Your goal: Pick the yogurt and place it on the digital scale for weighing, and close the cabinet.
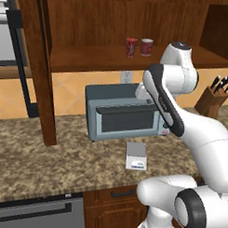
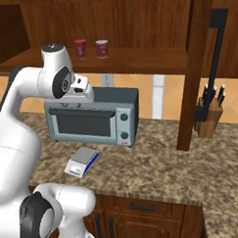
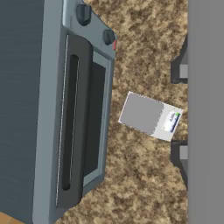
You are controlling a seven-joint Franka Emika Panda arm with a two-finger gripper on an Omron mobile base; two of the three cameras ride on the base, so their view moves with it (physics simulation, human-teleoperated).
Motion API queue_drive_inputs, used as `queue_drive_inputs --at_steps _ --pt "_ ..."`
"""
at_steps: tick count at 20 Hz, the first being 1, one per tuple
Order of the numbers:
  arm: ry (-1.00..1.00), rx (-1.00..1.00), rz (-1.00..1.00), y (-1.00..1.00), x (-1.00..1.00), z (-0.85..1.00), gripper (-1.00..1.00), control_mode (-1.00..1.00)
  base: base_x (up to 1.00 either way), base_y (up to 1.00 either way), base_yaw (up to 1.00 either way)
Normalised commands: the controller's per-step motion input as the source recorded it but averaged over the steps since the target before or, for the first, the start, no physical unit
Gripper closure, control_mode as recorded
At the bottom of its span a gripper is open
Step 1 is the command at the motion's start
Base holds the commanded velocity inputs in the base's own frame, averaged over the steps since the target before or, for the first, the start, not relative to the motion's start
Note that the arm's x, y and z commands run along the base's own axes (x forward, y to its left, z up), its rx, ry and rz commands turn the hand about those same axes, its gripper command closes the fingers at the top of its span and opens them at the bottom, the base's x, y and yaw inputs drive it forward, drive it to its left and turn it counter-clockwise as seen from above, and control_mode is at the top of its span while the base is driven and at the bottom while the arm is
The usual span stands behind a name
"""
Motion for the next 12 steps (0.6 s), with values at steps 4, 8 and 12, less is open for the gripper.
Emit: queue_drive_inputs --at_steps 4,8,12 --pt "-0.02 0.0 0.0 0.0 -0.35 0.0 -1.0 -1.0 0.0 0.0 0.0" --pt "-0.23 0.0 0.0 0.0 -0.69 0.04 -1.0 -1.0 0.0 0.0 0.0" --pt "-0.44 0.0 0.01 0.08 -0.77 0.35 -1.0 -1.0 0.0 0.0 0.0"
